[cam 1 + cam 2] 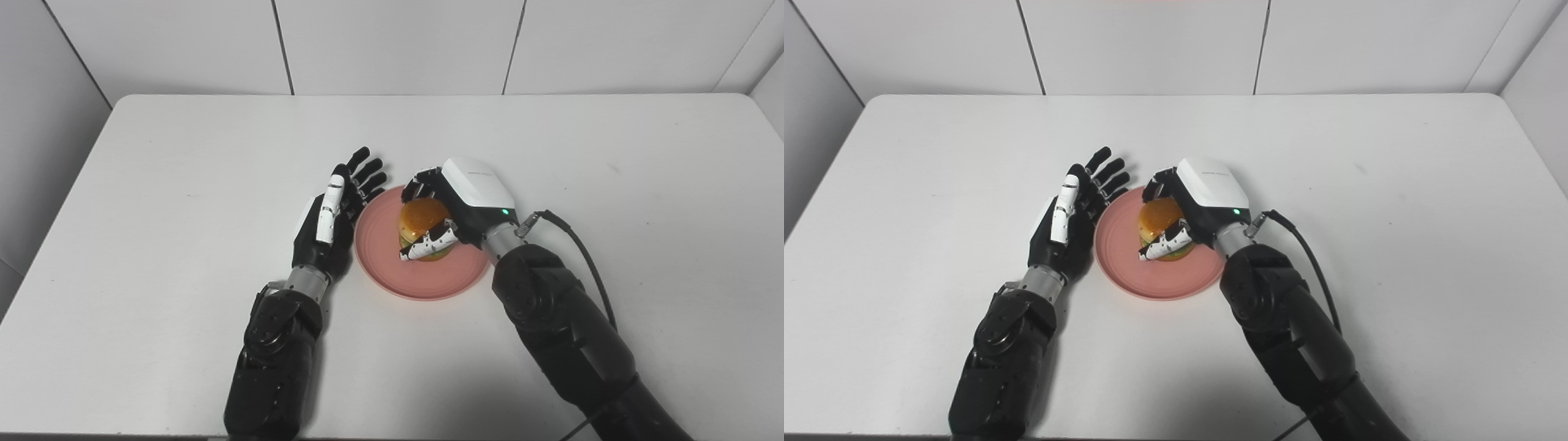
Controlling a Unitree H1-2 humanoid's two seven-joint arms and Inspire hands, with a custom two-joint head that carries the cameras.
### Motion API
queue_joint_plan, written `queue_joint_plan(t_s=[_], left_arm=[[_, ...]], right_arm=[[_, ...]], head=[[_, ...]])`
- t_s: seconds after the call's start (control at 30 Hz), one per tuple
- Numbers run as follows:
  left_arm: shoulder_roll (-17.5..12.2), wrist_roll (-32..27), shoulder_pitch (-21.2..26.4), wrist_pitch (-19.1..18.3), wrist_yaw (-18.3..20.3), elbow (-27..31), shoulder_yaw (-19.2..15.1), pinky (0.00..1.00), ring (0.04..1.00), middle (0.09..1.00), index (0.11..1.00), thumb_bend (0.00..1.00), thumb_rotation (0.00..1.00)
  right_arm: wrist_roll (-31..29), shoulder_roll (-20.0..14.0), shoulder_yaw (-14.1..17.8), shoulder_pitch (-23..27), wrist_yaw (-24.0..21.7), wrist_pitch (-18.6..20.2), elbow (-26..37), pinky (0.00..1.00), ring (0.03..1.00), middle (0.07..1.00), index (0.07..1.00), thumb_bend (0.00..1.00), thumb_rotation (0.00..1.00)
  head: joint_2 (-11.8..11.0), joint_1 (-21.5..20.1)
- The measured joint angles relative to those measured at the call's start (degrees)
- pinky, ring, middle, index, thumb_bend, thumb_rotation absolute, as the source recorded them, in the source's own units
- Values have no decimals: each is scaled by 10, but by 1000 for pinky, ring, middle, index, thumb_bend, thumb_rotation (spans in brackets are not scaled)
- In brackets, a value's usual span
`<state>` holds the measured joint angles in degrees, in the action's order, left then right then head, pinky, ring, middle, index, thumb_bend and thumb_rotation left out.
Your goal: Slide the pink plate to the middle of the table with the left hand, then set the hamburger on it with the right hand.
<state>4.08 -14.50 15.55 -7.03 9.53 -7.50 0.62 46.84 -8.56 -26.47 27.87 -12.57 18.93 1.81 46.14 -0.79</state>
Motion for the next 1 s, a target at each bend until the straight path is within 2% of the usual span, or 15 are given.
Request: queue_joint_plan(t_s=[0.13, 0.2, 0.23, 0.27, 0.3, 0.33, 0.4, 0.47, 0.53, 0.6, 0.7, 1.0], left_arm=[[0, 0, 0, -2, 0, 1, 0, 905, 900, 903, 894, 408, 1000], [0, 0, 0, -3, 0, 1, 1, 905, 903, 903, 893, 406, 1000], [0, 0, 0, -3, 0, 1, 2, 902, 902, 902, 891, 404, 1000], [0, 0, 0, -3, 0, 1, 3, 901, 901, 902, 890, 403, 1000], [0, 0, 0, -3, 0, 1, 3, 904, 904, 902, 885, 398, 1000], [0, 0, 0, -3, 0, 1, 3, 905, 907, 905, 885, 396, 1000], [0, -1, 0, -3, 1, 1, 2, 910, 924, 923, 894, 393, 1000], [0, -2, 0, -3, 1, 1, 2, 912, 929, 929, 897, 393, 1000], [0, -3, 0, -3, 2, 1, 2, 923, 946, 942, 902, 398, 1000], [0, -4, 0, -3, 2, 1, 1, 926, 955, 954, 916, 397, 1000], [0, -3, 0, -3, 2, 1, 2, 920, 953, 957, 921, 398, 1000], [-1, 0, 0, -3, 2, 1, 4, 917, 948, 949, 920, 397, 1000]], right_arm=[[0, 0, -1, 0, -7, 0, 7, 279, 383, 438, 535, 523, 7], [0, 0, -2, -1, -12, 0, 12, 307, 421, 454, 532, 524, 9], [0, 0, -3, -2, -14, 0, 14, 345, 464, 526, 509, 523, 93], [0, 0, -3, -2, -17, 0, 17, 359, 479, 550, 501, 522, 122], [0, -1, -3, -3, -19, 0, 21, 394, 518, 588, 591, 722, 202], [0, -2, -3, -3, -19, 0, 26, 407, 531, 601, 619, 775, 225], [0, -5, -3, -3, -19, -1, 33, 421, 544, 625, 677, 851, 270], [0, -8, -4, -3, -19, -3, 35, 417, 541, 629, 693, 868, 282], [2, -11, -6, -3, -21, -3, 38, 435, 572, 667, 734, 931, 368], [7, -14, -7, -3, -27, -3, 45, 487, 647, 727, 772, 973, 425], [13, -18, -9, -3, -33, -3, 58, 554, 740, 813, 839, 989, 463], [35, -26, -11, -3, -56, -3, 74, 640, 810, 878, 891, 1000, 559]], head=[[-1, 0], [-1, 0], [-1, 0], [-2, -1], [-2, -1], [-2, -1], [-3, -1], [-3, -2], [-3, -3], [-2, -3], [-2, -3], [-3, -5]])
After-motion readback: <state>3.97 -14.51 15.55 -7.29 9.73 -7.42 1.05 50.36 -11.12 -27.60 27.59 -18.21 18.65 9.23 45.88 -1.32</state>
